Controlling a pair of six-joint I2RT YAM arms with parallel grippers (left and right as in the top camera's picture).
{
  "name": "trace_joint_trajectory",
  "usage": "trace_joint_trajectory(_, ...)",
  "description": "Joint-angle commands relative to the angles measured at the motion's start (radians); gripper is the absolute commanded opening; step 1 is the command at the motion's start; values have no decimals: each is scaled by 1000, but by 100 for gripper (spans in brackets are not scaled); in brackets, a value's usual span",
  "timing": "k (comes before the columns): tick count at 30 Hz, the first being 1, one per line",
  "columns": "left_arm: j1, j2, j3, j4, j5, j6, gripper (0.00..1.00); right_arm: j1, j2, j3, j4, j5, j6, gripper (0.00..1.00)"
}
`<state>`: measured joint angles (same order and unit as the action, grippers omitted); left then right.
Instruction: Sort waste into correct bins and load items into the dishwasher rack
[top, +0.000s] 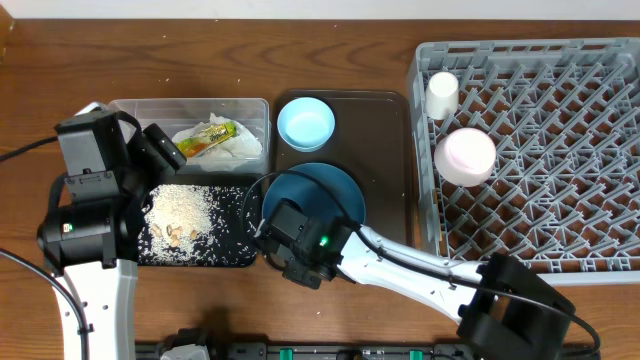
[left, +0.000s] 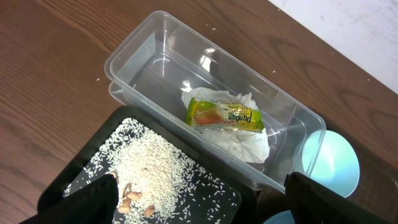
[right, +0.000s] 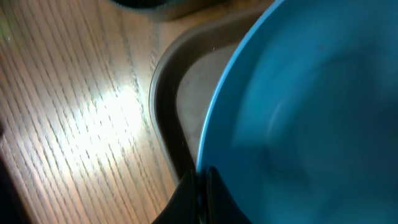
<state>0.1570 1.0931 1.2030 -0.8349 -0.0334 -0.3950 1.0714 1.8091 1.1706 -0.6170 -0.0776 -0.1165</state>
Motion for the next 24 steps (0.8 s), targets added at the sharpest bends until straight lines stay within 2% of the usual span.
trace_joint_trajectory(1, 5, 4, 11, -3, -12, 6, 88, 9, 9, 4, -32, -2, 12, 4)
trace_joint_trajectory(14, 5, 4, 11, -3, -12, 6, 88, 2, 3, 30, -41, -1, 19, 1)
trace_joint_trajectory(24, 5, 4, 11, -2, -12, 6, 88, -130, -139, 281, -138, -1, 128, 1)
